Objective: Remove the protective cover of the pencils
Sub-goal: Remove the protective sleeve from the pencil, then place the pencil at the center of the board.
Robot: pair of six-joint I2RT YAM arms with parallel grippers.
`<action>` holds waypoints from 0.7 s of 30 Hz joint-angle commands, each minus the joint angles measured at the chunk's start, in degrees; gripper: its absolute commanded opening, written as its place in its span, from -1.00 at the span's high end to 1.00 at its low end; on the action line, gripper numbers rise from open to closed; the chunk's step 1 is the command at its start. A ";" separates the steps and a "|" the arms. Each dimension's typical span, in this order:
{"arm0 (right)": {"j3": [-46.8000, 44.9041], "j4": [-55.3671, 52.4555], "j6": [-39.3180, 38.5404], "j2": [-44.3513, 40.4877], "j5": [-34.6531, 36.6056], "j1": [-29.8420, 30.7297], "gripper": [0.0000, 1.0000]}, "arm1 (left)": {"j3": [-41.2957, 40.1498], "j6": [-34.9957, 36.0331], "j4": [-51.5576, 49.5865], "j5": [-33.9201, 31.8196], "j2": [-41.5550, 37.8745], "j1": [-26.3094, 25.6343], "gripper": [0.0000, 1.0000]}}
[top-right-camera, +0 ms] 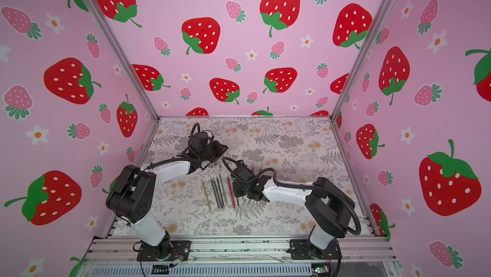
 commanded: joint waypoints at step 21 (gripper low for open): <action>4.77 -7.44 8.44 8.91 2.83 -0.53 0.99 | 14.30 15.58 -22.38 -7.53 7.51 -4.61 1.00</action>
